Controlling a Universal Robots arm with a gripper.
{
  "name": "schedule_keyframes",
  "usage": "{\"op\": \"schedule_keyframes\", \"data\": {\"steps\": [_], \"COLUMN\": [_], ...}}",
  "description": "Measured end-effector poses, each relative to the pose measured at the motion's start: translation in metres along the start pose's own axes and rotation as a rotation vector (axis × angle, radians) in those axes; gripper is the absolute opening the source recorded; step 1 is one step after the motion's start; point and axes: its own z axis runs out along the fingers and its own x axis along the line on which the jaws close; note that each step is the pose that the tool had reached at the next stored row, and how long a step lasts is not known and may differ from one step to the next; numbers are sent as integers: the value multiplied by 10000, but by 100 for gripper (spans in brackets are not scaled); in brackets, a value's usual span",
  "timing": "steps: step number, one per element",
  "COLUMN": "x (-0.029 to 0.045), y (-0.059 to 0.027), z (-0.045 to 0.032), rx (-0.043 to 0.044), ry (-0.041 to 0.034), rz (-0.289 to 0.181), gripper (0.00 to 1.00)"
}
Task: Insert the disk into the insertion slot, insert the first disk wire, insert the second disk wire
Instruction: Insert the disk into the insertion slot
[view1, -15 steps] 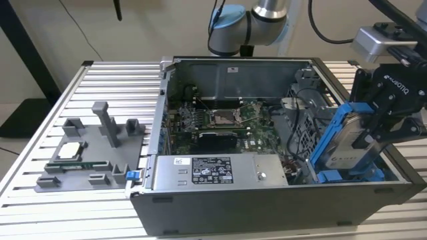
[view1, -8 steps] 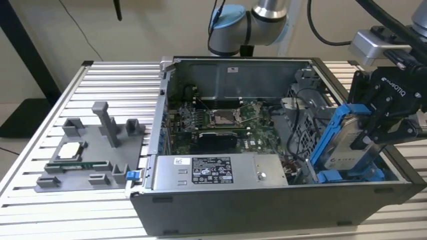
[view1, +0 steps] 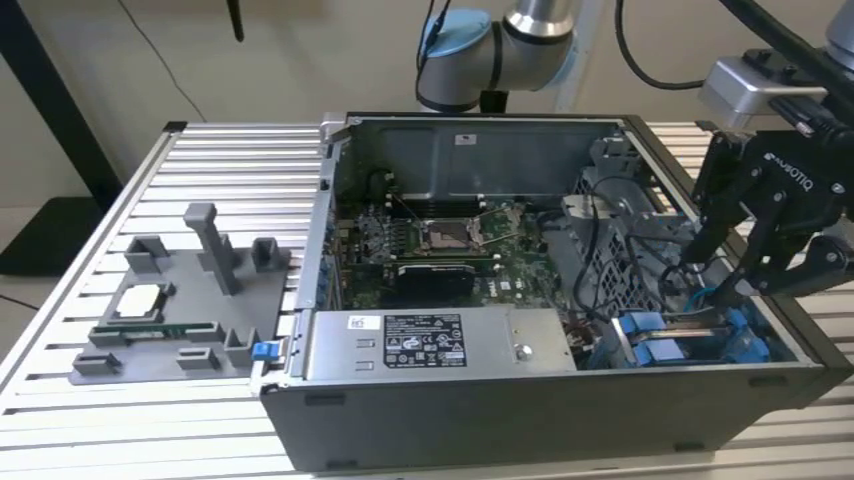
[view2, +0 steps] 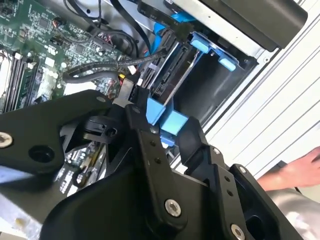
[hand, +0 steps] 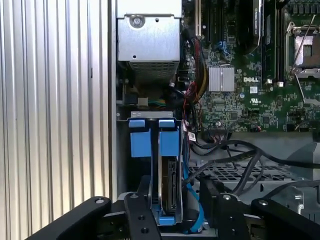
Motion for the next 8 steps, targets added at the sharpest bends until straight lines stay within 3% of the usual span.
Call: {"op": "schedule_keyframes", "data": {"steps": [4,6,8], "x": [-3,-4,-6], "y": [9,11,25], "z": [-150,-167,-166], "rx": [-1,-1,72], "ry": [-22,-54,-111], "rz": [-7,-16,-34], "gripper": [100,100,100]}}
